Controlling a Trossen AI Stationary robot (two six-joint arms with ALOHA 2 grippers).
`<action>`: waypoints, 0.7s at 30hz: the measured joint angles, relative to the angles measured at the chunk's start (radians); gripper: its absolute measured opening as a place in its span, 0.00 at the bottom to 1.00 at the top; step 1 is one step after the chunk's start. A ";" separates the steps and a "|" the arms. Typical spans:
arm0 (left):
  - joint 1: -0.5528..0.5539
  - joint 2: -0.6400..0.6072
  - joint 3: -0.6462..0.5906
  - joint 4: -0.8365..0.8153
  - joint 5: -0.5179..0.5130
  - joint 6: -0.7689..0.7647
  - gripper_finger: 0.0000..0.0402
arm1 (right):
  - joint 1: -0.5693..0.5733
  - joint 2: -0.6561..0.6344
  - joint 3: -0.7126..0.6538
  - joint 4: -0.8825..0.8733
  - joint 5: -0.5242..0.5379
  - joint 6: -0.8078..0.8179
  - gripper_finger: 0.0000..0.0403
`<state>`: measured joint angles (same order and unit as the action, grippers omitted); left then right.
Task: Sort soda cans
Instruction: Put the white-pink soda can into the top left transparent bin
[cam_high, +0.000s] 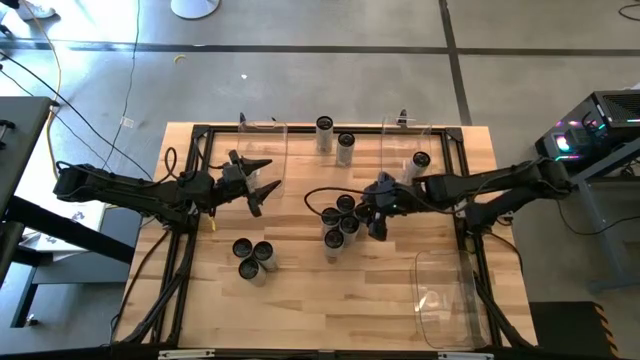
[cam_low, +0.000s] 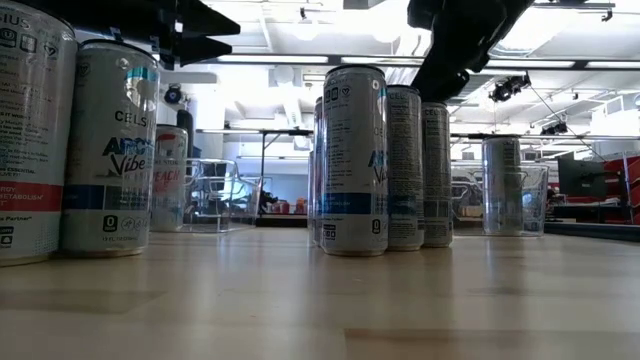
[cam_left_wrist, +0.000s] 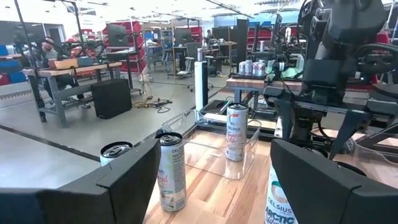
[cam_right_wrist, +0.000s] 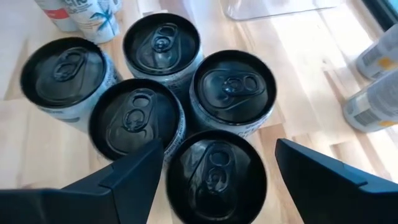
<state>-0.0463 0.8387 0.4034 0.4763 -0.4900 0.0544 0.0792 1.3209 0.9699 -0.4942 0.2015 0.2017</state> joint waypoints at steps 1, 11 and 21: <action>0.000 0.000 0.000 0.000 0.000 0.000 0.74 | 0.000 0.000 0.000 -0.001 0.001 0.000 0.76; 0.000 0.000 0.000 0.000 0.000 0.000 0.74 | 0.002 -0.024 -0.001 -0.027 0.007 -0.027 0.76; 0.000 0.000 0.000 0.000 0.000 0.000 0.74 | 0.002 -0.049 -0.003 -0.070 0.002 -0.046 0.76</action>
<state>-0.0463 0.8388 0.4034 0.4762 -0.4900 0.0540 0.0811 1.2717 0.9668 -0.5645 0.2040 0.1558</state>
